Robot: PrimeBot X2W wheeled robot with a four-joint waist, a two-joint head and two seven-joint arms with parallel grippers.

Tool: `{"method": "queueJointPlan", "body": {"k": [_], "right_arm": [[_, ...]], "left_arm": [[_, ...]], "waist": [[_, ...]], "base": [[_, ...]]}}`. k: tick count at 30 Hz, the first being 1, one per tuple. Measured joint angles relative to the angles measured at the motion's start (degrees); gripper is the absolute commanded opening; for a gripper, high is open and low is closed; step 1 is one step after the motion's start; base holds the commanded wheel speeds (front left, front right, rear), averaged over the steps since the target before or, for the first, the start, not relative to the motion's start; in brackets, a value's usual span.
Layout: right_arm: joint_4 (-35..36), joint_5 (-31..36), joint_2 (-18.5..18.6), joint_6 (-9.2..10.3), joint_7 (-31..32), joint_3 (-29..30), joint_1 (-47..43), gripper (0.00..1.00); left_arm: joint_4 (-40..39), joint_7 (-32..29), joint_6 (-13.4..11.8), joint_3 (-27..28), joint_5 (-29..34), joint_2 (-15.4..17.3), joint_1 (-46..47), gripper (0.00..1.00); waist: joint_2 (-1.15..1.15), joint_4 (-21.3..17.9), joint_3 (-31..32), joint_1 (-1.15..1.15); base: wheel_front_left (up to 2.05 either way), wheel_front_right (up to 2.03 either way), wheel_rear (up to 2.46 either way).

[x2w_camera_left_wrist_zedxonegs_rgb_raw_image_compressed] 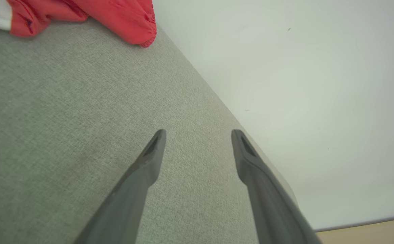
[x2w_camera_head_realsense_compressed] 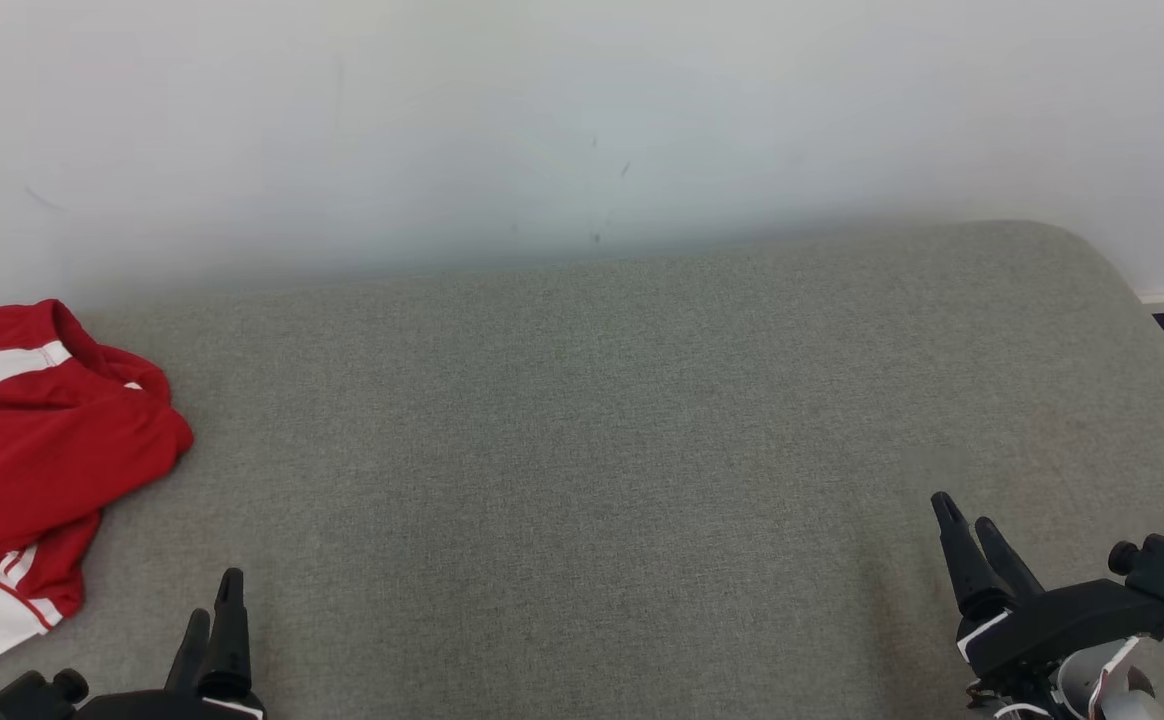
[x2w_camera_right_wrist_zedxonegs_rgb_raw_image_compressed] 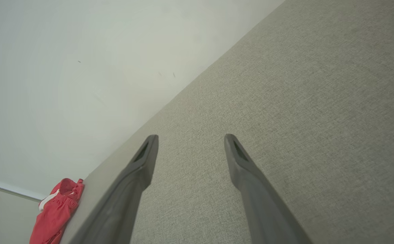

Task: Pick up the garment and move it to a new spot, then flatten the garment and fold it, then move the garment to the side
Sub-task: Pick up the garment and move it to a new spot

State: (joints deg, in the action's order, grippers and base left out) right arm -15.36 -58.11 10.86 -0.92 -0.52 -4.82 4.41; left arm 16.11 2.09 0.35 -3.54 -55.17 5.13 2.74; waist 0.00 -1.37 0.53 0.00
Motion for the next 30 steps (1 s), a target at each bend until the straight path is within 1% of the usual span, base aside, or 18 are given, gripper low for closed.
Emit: {"method": "queueJointPlan", "body": {"k": [1, 16, 17, 21, 30], "right_arm": [[0.0, 1.0, 0.3, 0.14, 0.0, -0.3, 0.1, 1.0], [0.7, 11.4, 2.8, 2.5, -1.3, -3.3, 2.1, 1.0], [0.8, 13.1, 3.4, 2.72, -1.4, -4.0, 2.1, 1.0], [1.2, 16.0, 4.1, 3.2, -1.6, -4.9, 2.1, 1.0], [2.3, 21.0, 5.7, 4.53, -2.5, -5.5, 2.2, 1.0]], "left_arm": [[0.0, 0.0, -0.4, 0.0, 1.3, 0.0, 0.0, 1.0], [-1.7, 0.5, -2.4, 0.2, 16.2, -0.6, 0.0, 1.0], [-2.1, 0.5, -2.9, -0.1, 18.7, -0.7, 0.0, 1.0], [-2.7, 0.5, -3.4, -0.5, 22.8, -0.6, 0.0, 1.0], [-4.5, 0.5, -4.5, -0.2, 31.4, -0.5, -0.1, 1.0]], "waist": [[0.0, -0.1, 0.0, 0.0], [0.0, -0.6, 0.5, 0.0], [0.0, -0.7, 0.6, 0.0], [0.0, -0.7, 0.8, 0.0], [0.0, -0.8, 1.4, 0.0]], "base": [[0.0, 0.0, 0.0], [0.0, 0.0, 0.0], [0.0, 0.0, 0.0], [0.0, 0.0, 0.0], [0.0, 0.0, 0.0]]}}
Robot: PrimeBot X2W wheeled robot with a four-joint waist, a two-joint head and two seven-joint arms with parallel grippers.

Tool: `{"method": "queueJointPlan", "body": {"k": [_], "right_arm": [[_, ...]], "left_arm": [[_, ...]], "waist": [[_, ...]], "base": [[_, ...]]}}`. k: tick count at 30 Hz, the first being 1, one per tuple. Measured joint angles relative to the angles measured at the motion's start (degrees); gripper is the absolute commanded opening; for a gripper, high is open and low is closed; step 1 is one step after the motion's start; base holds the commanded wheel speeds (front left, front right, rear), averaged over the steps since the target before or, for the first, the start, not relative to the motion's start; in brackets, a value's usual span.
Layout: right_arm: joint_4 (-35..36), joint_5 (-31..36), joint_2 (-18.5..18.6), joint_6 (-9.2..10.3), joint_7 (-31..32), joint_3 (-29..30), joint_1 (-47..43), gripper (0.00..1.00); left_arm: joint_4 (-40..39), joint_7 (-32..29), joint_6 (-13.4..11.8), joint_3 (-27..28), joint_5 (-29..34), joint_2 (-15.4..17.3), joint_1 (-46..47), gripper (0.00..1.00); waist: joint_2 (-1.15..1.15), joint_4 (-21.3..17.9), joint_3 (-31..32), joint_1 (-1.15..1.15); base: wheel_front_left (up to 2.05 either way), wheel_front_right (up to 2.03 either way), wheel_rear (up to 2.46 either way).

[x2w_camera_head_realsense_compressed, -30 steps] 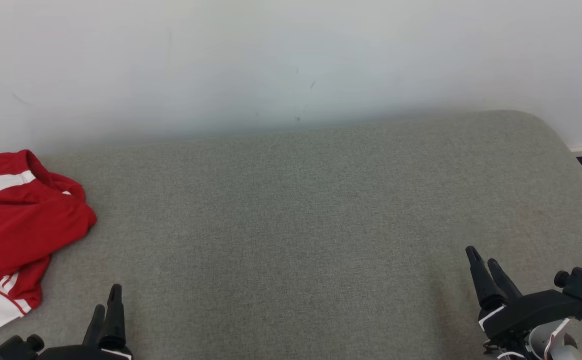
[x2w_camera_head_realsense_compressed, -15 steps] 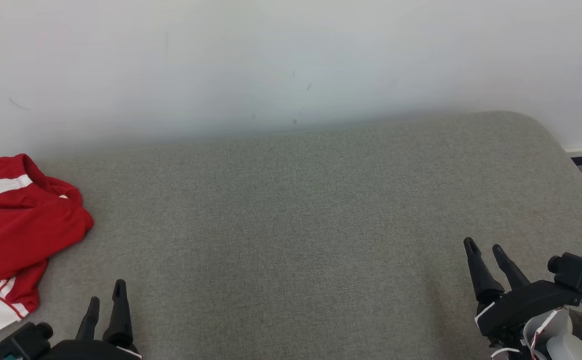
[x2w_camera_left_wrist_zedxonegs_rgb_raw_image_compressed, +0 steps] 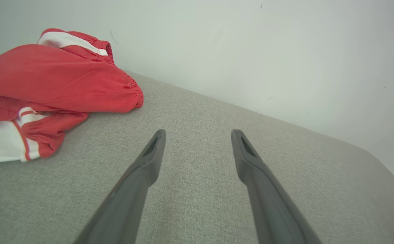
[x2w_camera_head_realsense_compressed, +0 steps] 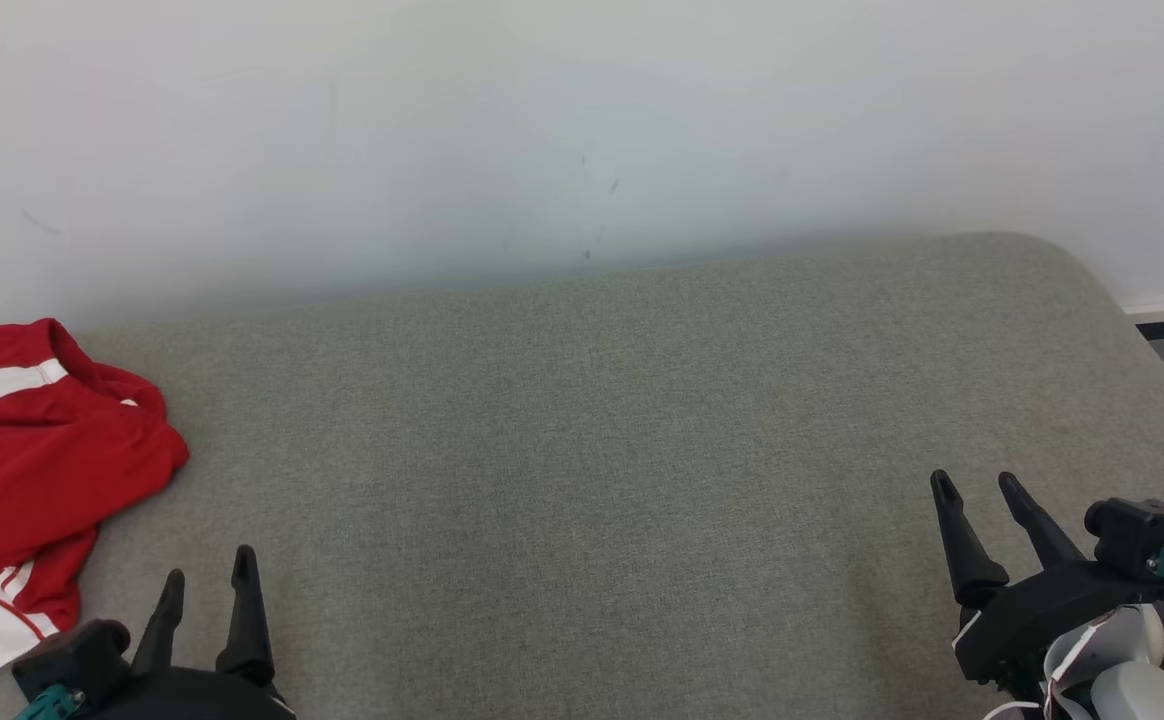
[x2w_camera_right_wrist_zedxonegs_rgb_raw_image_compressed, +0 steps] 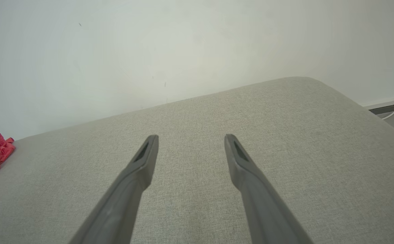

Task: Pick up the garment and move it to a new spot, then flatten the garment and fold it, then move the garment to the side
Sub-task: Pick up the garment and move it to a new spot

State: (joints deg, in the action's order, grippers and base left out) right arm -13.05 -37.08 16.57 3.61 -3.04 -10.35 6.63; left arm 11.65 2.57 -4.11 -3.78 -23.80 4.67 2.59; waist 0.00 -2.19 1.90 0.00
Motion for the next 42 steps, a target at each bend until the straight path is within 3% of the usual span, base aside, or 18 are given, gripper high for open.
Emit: {"method": "queueJointPlan", "body": {"k": [12, 19, 42], "right_arm": [[1.0, 8.3, 2.6, 2.01, -1.3, -1.6, -0.2, 1.0], [2.4, 13.6, 4.1, 3.24, -2.5, -2.1, -0.6, 1.0], [1.6, 12.4, 2.6, 2.92, -2.4, -2.8, -1.2, 1.0]], "left_arm": [[-2.0, 0.0, -1.9, -1.1, 12.3, 0.1, -0.1, 1.0], [-3.8, -1.1, -3.0, -2.4, 21.5, 1.5, -0.2, 1.0], [-5.3, -5.1, -3.0, -1.9, 21.9, 1.9, -0.8, 1.0]], "waist": [[0.0, 0.5, 0.9, 0.0], [0.0, 3.4, 1.6, 0.0], [0.0, 16.0, 2.1, 0.0]], "base": [[0.0, 0.0, 0.0], [0.0, 0.0, 0.0], [0.0, 0.0, 0.0]]}}
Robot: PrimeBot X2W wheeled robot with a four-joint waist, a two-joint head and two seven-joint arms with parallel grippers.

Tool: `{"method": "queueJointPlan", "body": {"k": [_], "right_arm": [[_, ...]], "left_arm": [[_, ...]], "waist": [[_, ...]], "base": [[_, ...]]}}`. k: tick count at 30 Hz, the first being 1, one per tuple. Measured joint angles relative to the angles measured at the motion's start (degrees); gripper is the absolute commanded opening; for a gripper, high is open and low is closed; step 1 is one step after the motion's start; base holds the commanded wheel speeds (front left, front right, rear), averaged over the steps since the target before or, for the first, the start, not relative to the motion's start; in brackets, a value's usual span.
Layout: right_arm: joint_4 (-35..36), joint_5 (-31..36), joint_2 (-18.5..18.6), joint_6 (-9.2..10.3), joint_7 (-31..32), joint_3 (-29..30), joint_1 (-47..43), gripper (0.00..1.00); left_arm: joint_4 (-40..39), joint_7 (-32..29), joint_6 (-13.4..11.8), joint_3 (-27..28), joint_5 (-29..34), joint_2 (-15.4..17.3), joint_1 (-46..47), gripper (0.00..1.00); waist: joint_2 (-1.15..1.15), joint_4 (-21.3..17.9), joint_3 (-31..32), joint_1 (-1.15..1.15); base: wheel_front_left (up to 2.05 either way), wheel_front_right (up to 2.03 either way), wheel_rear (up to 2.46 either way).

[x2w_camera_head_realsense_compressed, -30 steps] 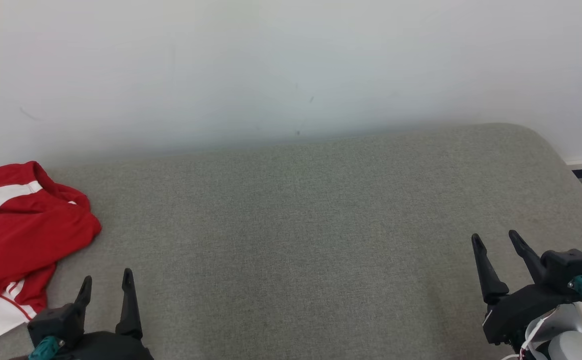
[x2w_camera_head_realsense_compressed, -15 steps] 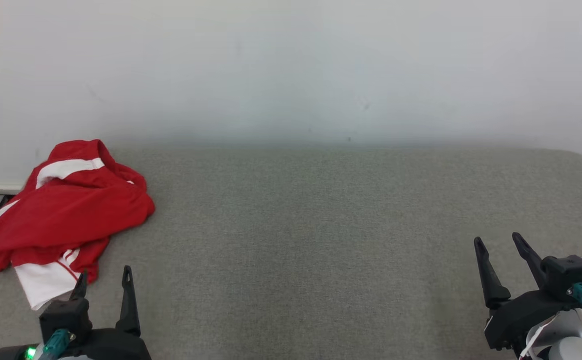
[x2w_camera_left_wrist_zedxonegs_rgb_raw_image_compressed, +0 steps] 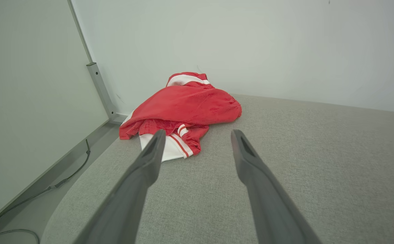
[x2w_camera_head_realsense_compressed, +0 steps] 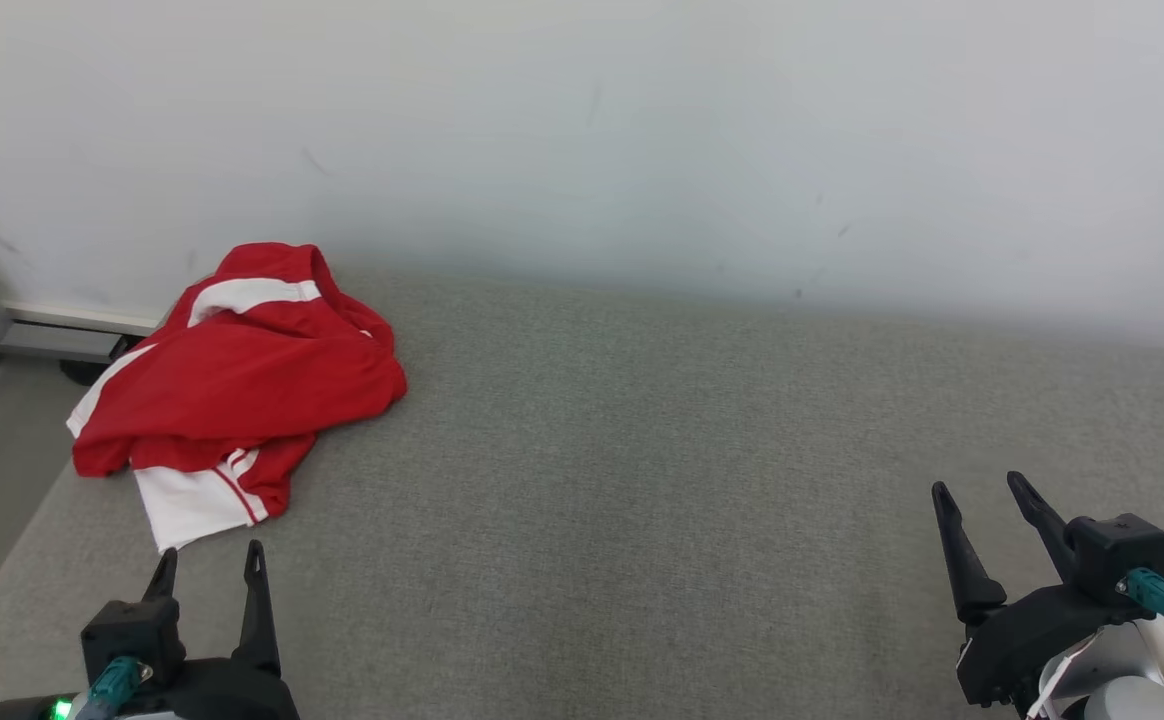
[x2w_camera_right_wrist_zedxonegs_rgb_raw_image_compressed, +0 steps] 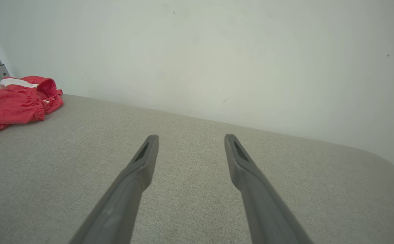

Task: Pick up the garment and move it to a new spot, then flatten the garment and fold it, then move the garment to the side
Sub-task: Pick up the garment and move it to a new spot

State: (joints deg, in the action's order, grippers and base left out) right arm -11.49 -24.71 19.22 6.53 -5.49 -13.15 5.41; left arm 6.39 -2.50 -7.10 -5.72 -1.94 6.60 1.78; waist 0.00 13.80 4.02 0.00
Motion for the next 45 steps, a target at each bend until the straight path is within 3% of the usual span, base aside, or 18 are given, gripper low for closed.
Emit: {"method": "queueJointPlan", "body": {"k": [21, 34, 38, 45], "right_arm": [[-2.0, 0.0, -1.1, -0.6, 0.1, -1.4, 1.0, 1.0], [-3.0, 0.0, -1.7, -1.08, 0.5, -2.7, 2.2, 1.0], [-3.0, 0.0, -1.7, -1.29, 1.0, -3.0, 2.3, 1.0], [-1.0, 0.6, -0.7, -1.57, 2.5, -3.7, 2.8, 1.0]], "left_arm": [[-0.6, -2.6, 0.0, 0.5, 0.2, 0.7, 0.0, 1.0], [-1.7, -3.6, 0.2, 1.5, -0.6, 0.9, -0.4, 1.0], [-1.4, -4.7, 2.9, 1.2, -3.4, 1.1, 1.8, 1.0], [0.6, -9.1, 8.5, 0.7, -6.6, 3.5, 17.4, 1.0]], "waist": [[0.0, 11.3, 0.5, 0.0], [0.0, 12.5, 0.6, 0.0], [0.0, 12.0, 0.1, 0.0], [0.0, 10.4, -1.8, 0.0]], "base": [[0.0, 0.0, 0.0], [0.0, 0.0, 0.0], [0.0, 0.0, 0.0], [0.0, 0.0, 0.0]]}}
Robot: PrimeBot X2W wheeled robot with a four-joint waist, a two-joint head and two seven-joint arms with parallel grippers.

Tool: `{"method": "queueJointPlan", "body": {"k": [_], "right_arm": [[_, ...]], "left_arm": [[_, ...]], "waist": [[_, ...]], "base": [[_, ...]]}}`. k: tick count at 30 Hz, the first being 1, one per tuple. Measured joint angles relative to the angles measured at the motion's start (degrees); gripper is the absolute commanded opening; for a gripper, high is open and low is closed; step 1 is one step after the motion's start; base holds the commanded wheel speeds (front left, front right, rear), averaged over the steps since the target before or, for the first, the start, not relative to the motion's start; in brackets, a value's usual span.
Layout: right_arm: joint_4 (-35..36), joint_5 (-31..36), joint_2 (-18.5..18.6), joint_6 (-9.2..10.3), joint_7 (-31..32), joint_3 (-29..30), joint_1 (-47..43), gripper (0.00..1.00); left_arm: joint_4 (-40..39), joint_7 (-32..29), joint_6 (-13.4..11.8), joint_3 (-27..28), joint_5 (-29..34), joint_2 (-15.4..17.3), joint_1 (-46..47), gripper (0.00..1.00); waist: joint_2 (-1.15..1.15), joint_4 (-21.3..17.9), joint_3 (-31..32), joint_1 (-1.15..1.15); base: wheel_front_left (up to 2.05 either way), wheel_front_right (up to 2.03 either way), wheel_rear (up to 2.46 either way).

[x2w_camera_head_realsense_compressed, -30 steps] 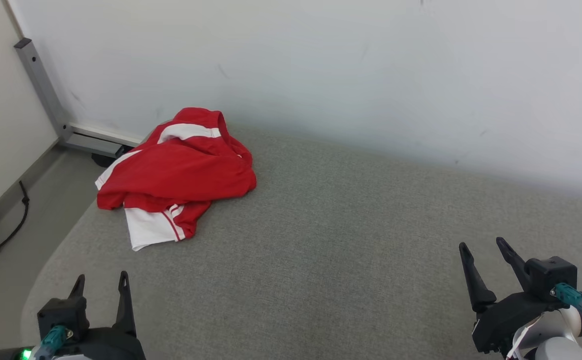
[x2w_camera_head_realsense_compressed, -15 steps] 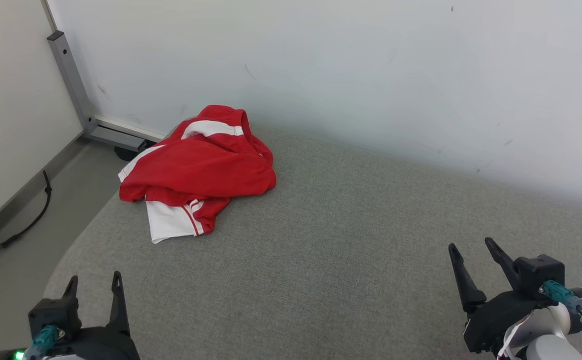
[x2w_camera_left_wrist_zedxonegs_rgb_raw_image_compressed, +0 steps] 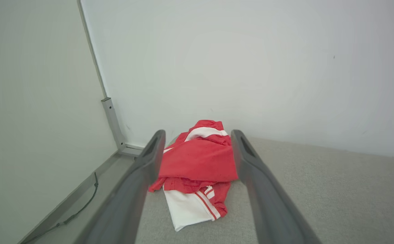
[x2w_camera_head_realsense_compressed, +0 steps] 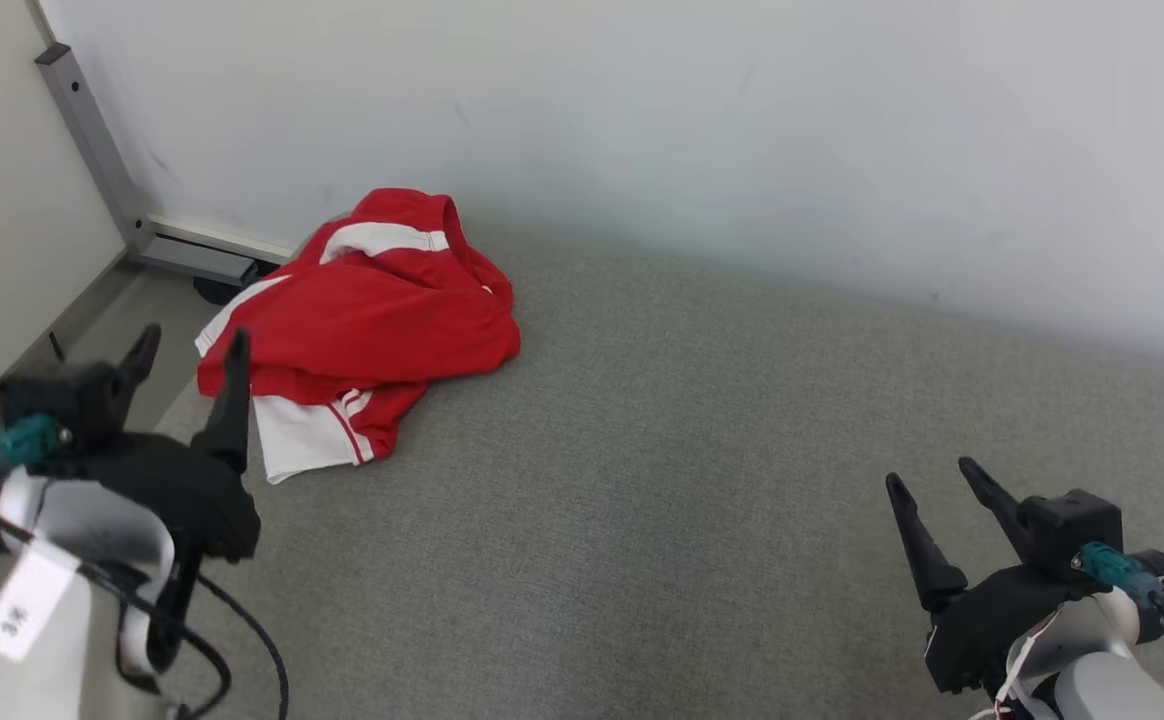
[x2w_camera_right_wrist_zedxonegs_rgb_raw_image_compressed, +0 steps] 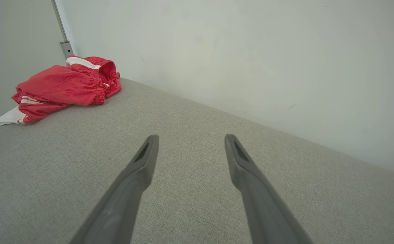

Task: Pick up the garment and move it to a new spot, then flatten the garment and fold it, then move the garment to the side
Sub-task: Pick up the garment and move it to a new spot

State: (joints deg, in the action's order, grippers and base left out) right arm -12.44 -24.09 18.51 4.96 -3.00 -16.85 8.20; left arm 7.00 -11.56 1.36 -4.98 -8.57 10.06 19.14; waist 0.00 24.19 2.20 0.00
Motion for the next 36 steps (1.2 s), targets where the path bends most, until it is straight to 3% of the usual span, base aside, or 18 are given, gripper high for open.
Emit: {"method": "queueJointPlan", "body": {"k": [6, 18, 21, 25, 36], "right_arm": [[3.0, 0.7, 2.9, -0.29, 1.6, 0.3, 0.7, 1.0], [10.5, 2.2, 9.8, -1.63, 5.1, 2.4, 4.4, 1.0], [12.3, 2.2, 11.3, -1.79, 5.6, 3.7, 5.4, 1.0], [13.4, 2.2, 13.6, -1.92, 6.1, 6.0, 5.4, 1.0], [15.7, 1.4, 15.4, -1.86, 6.6, 8.8, 5.3, 1.0]], "left_arm": [[4.0, -4.6, 2.7, 0.9, -3.2, 0.6, 11.5, 1.0], [17.3, -13.6, 3.3, 2.6, -4.2, 3.0, 26.9, 1.0], [19.4, -15.2, 3.3, 1.9, -2.9, 4.8, 29.2, 1.0], [23.9, -17.7, 3.3, 0.6, -2.4, 4.7, 33.8, 1.0], [33.1, -21.4, 3.5, 0.0, -1.8, 4.6, 39.2, 1.0]], "waist": [[0.0, -2.0, -3.4, 0.01], [-0.01, -7.6, -13.1, 0.01], [-0.01, -8.9, -15.6, 0.01], [-0.01, -10.9, -19.8, 0.02], [-0.01, -13.4, -26.6, 0.01]], "base": [[0.0, 0.0, 0.0], [0.0, 0.0, 0.0], [0.0, 0.0, 0.0], [0.0, 0.0, 0.0], [0.0, 0.0, 0.0]]}}
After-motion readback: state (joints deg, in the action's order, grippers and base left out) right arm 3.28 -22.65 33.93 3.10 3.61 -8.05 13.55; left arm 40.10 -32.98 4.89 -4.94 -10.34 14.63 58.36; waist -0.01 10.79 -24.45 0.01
